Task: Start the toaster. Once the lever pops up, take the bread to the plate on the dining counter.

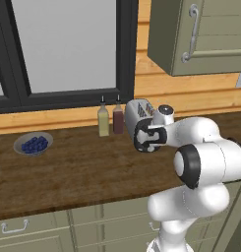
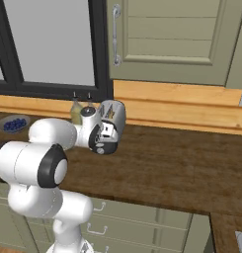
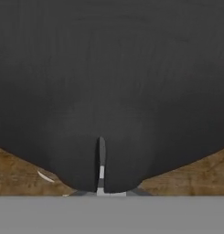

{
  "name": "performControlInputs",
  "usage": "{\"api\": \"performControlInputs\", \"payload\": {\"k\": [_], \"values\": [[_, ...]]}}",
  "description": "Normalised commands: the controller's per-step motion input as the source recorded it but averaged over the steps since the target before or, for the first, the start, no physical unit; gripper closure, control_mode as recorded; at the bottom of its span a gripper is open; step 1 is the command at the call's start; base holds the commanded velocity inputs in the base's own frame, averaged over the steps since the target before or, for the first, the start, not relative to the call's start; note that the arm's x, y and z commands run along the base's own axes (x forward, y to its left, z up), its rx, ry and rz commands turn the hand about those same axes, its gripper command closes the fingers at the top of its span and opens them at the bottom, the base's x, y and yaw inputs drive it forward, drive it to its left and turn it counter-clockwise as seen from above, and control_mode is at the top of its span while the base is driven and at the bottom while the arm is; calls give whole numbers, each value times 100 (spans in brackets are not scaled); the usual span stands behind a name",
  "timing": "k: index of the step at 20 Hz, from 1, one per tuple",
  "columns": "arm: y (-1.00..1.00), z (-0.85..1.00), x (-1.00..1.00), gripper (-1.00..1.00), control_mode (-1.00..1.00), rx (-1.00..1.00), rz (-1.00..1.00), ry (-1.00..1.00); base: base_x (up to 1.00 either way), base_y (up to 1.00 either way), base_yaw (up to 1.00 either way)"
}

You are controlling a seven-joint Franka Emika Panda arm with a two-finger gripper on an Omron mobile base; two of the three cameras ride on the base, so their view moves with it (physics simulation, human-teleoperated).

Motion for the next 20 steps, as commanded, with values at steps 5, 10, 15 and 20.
{"api": "performControlInputs", "payload": {"k": [5,10,15,20], "values": [[0,-46,-6,100,-100,0,0,-1,0,0,0],[-3,54,-77,100,-100,0,0,-22,0,0,0],[-10,100,-84,100,-100,4,0,-20,0,0,0],[0,100,-29,100,-100,1,0,-5,0,0,0]]}}
